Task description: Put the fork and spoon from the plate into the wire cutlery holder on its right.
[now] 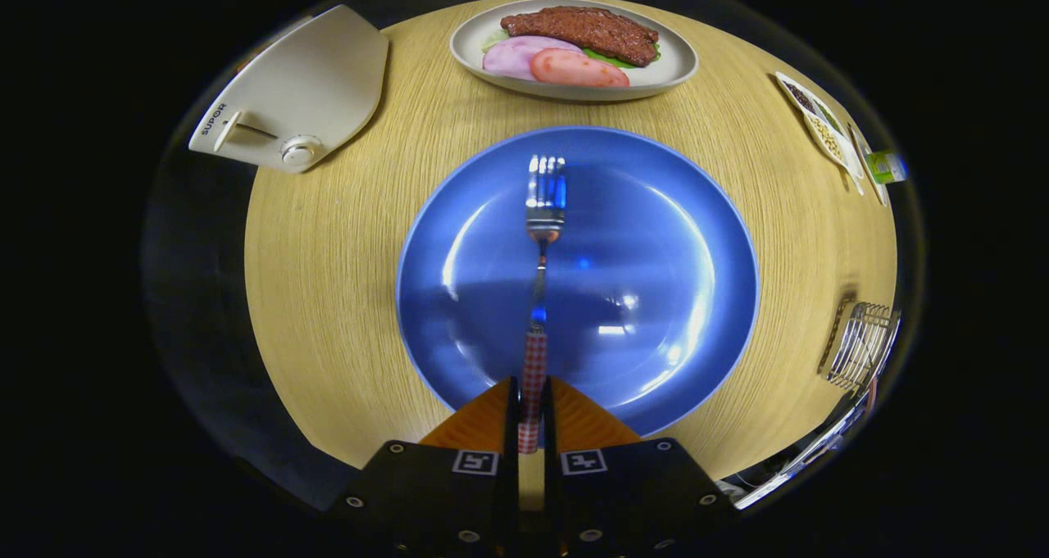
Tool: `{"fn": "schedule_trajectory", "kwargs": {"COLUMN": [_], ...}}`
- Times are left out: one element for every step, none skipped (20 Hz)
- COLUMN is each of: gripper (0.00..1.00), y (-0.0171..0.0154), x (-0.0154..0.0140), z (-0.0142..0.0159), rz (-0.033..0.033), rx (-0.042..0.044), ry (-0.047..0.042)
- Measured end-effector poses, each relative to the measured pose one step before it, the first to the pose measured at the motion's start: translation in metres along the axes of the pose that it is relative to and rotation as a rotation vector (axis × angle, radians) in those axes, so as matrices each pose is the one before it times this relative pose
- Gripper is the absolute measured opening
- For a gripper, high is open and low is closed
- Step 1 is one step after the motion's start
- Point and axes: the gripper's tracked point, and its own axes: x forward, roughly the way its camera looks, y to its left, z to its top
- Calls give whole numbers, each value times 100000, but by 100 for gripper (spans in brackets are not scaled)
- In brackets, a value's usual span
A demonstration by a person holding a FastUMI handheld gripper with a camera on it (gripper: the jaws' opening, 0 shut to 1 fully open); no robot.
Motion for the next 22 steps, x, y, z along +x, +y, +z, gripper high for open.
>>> {"fn": "schedule_trajectory", "kwargs": {"gripper": [11, 10, 9, 9, 9, 9, 9, 9, 9, 9, 9, 9, 9, 9, 9, 9, 9, 9, 9, 9, 9, 9], "y": [-72, -217, -353, -208, -91, -187, -484, -856, -812, -805, -838, -1024, -1371, -1682, -1771, -1455, -1435, -1192, -1670, -1761, -1769, -1589], "x": [-152, -158, -353, -410, -592, -825, -892, -1070, -1102, -1036, -1080, -985, -902, -889, -1057, -905, -905, -800, -852, -791, -781, -732], "z": [-157, -106, 132, 68, 11, -37, 176, 196, 43, -30, -316, -402, -415, -434, -620, -455, -550, -335, -420, -389, -586, -563], "rz": [425, 138, -167, 719, 1585, 1438, 368, -124, 282, 903, 1636, 938, -371, -1675, -1618, -755, -29, -243, -1291, -2092, -2049, -1469], "rx": [-708, -888, -1017, -832, 119, -495, -1436, -1502, -365, 342, 1611, 917, 297, -635, -972, 155, 784, 745, 173, -500, -476, 128], "ry": [478, -117, -1031, -664, -129, -439, -1610, -2109, -1809, -761, 28, 417, -401, -519, -25, -428, -295, -215, -337, -234, 95, 647]}}
